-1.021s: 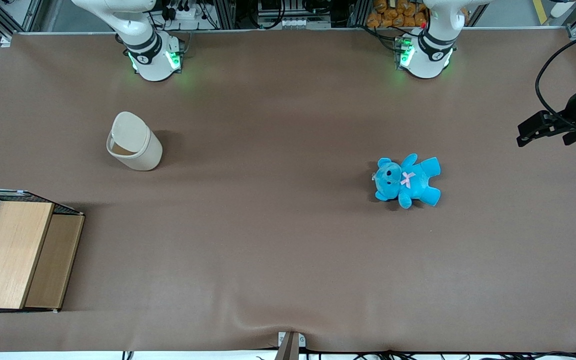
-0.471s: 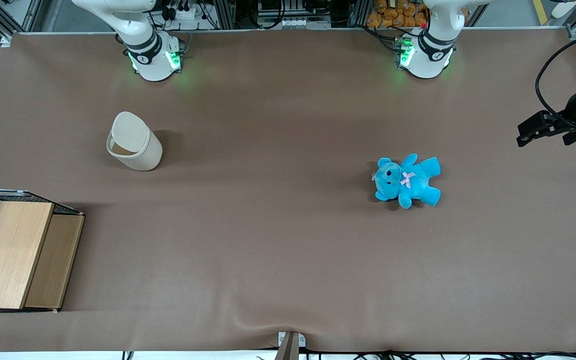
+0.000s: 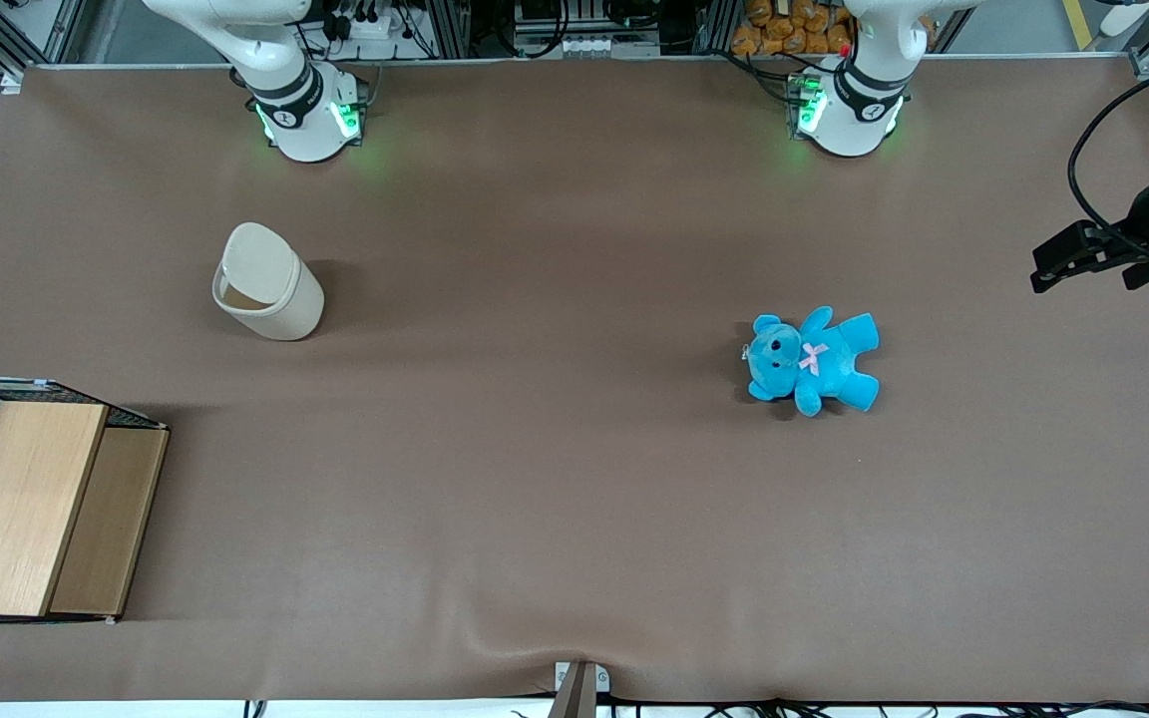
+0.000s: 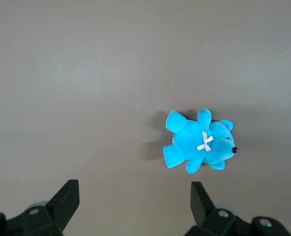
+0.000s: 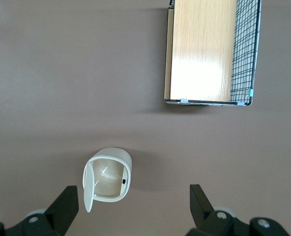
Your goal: Open trash can with right arm
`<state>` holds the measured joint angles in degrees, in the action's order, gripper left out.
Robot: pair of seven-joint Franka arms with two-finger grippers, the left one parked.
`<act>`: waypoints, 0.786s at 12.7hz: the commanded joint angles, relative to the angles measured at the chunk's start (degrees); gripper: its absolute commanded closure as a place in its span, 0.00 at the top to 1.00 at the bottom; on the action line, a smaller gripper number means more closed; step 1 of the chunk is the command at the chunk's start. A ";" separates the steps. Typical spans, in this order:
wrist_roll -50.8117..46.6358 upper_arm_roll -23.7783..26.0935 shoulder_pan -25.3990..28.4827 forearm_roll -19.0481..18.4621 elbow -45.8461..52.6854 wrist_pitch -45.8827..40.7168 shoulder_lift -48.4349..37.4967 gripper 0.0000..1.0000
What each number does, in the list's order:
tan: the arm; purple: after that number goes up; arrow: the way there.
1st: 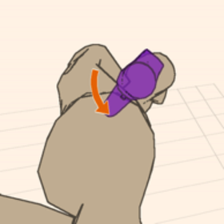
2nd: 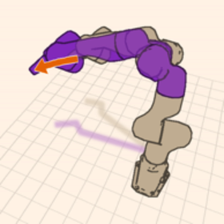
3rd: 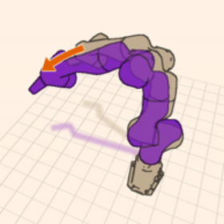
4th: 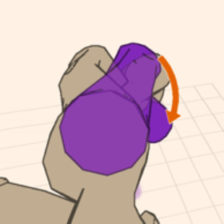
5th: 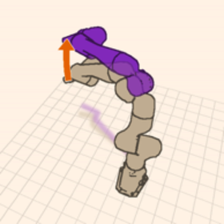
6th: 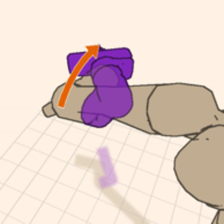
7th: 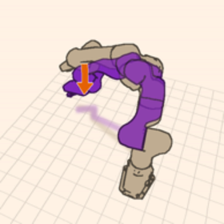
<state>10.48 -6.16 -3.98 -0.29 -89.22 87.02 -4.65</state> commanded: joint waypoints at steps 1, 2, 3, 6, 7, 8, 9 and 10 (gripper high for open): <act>-0.19 0.09 0.03 -1.21 -0.17 -0.01 -0.18 1.00; -0.19 0.09 0.20 -1.21 -0.17 -0.10 -0.18 1.00; -0.28 0.09 0.20 -1.21 -0.17 -0.10 -0.18 1.00; -0.19 0.01 0.20 -1.21 -0.08 -0.01 -0.18 1.00; -0.19 -0.08 0.20 -1.21 0.01 -0.01 0.08 1.00; -0.19 -0.08 0.20 -1.21 0.09 -0.10 0.08 1.00; -0.19 -0.17 0.20 -1.21 0.18 -0.10 0.17 1.00; -0.10 -0.17 0.29 -1.21 0.27 -0.10 0.17 1.00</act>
<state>10.47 -6.19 -3.98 -0.33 -89.25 87.01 -4.59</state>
